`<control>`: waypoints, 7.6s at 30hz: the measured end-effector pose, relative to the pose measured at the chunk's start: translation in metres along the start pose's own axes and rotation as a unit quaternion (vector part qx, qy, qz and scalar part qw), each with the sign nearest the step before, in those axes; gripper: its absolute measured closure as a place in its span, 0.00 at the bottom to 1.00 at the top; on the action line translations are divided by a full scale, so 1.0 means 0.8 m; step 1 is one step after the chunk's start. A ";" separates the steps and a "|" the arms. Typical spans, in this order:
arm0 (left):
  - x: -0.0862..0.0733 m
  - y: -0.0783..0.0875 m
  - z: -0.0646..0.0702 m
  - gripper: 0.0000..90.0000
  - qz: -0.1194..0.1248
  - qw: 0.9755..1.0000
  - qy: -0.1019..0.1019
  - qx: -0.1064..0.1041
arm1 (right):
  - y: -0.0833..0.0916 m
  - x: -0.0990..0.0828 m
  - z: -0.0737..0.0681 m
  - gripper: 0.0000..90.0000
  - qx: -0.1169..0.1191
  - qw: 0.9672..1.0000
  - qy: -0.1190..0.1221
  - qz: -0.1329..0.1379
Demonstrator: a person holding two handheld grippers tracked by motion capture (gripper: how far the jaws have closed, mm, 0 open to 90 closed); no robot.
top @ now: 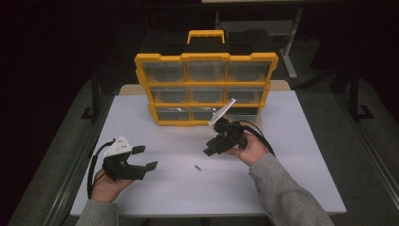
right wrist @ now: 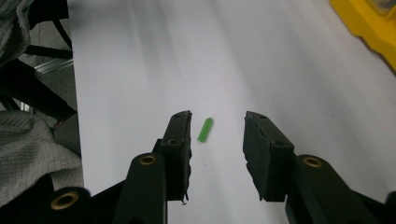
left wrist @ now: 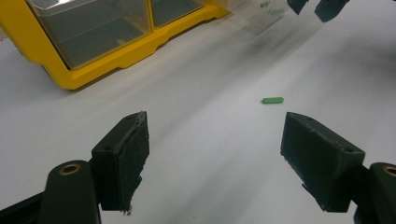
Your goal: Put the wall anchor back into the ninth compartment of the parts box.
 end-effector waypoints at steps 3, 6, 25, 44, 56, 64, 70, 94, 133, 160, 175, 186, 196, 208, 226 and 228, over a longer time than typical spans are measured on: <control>-0.001 0.000 0.000 0.26 0.000 1.000 0.002 0.000 | -0.013 0.000 0.001 0.67 0.001 1.000 0.002 -0.006; -0.001 0.001 -0.001 0.26 -0.004 1.000 -0.002 0.000 | -0.026 -0.002 0.001 0.67 0.007 1.000 0.000 -0.013; -0.001 0.001 -0.001 0.26 -0.001 1.000 -0.003 0.001 | -0.075 -0.009 0.009 0.68 0.004 0.999 -0.005 -0.036; -0.001 0.001 -0.001 0.26 -0.001 1.000 -0.003 0.000 | -0.093 -0.017 0.014 0.72 -0.004 0.999 -0.005 -0.053; -0.001 0.001 -0.001 0.26 -0.001 1.000 -0.003 0.000 | -0.110 -0.021 0.017 0.80 -0.011 0.997 0.000 -0.076; -0.001 0.001 -0.001 0.26 -0.001 1.000 -0.004 0.000 | -0.111 -0.022 0.018 0.87 -0.019 0.997 0.010 -0.080; -0.001 0.001 0.001 0.26 -0.001 1.000 0.002 -0.001 | -0.111 -0.021 0.018 0.92 -0.034 0.995 0.022 -0.087; -0.001 0.000 0.001 0.26 -0.001 1.000 0.001 -0.001 | -0.082 -0.018 0.025 0.92 0.006 0.997 0.013 -0.073; 0.001 0.002 0.000 0.26 0.006 1.000 0.002 0.003 | 0.049 0.022 0.032 0.92 -0.020 1.000 0.017 -0.010; 0.000 0.001 0.001 0.26 0.004 1.000 0.000 0.001 | 0.109 -0.008 0.071 0.92 -0.073 0.996 -0.044 0.015; 0.000 0.001 0.001 0.26 0.004 1.000 -0.002 0.001 | 0.122 -0.035 0.091 0.92 -0.096 0.992 -0.080 0.017; 0.000 0.001 0.000 0.26 0.005 1.000 0.000 0.001 | 0.118 -0.052 0.107 0.92 -0.107 0.989 -0.098 0.011; 0.000 0.000 0.001 0.26 0.003 1.000 -0.001 0.000 | 0.108 -0.061 0.113 0.89 -0.102 0.989 -0.110 0.012; 0.000 0.000 0.001 0.26 0.003 1.000 0.001 0.000 | 0.115 -0.055 0.105 0.84 -0.100 0.989 -0.103 0.024; 0.000 0.001 -0.001 0.26 0.007 1.000 0.004 -0.001 | 0.127 -0.047 0.089 0.78 -0.097 0.990 -0.100 0.038; -0.001 0.001 -0.001 0.26 0.006 1.000 0.004 -0.001 | 0.128 -0.046 0.088 0.78 -0.096 0.990 -0.100 0.040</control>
Point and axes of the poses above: each handheld gripper's, and its own axes: y roughly backward along the jaws, x roughly out of its top, z roughly to its right, the point moved 7 cm from there along -y, roughly forward along the jaws, and after that the axes turned 13 degrees about x, right-handed, at the moved point
